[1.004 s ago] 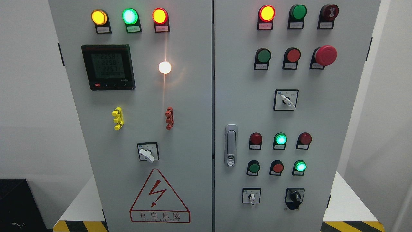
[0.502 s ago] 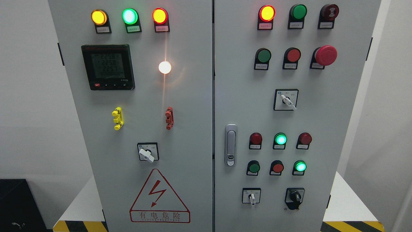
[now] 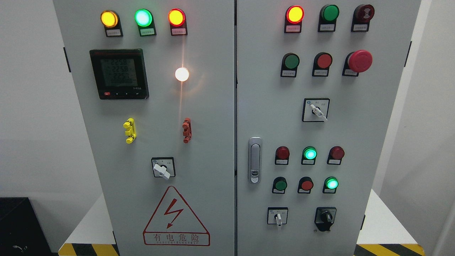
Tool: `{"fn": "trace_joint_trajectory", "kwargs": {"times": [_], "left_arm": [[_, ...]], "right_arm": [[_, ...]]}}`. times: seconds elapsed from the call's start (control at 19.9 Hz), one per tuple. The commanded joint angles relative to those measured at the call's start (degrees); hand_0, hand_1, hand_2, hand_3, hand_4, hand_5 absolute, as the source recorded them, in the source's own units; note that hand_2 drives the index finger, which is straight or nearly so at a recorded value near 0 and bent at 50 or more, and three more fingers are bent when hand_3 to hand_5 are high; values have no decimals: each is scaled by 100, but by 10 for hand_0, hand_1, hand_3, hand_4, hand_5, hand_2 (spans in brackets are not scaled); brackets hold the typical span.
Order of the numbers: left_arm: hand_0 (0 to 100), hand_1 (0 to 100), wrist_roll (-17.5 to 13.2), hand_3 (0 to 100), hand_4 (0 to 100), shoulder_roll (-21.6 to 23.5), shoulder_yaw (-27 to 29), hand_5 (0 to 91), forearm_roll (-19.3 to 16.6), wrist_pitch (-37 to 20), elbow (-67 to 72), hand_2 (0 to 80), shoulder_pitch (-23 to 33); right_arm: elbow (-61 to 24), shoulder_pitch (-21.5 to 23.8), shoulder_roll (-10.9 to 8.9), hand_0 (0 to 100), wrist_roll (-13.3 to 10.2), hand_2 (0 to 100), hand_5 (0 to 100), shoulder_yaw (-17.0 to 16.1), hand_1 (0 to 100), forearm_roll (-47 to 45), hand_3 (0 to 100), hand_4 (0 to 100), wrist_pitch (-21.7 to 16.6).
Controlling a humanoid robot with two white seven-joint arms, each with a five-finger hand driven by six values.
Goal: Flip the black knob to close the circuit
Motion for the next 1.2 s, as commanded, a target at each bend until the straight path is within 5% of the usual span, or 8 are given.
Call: {"fn": "trace_joint_trajectory", "kwargs": {"times": [0.0, 1.15], "left_arm": [[120, 556, -1, 0, 0, -2, 0, 0, 0, -2, -132, 0, 123], [120, 556, -1, 0, 0, -2, 0, 0, 0, -2, -132, 0, 123]], "right_arm": [[-296, -320, 6, 0, 184, 849, 963, -42, 0, 298, 994, 897, 185], [-243, -829, -20, 0, 448, 848, 961, -7, 0, 378, 997, 900, 378]]}}
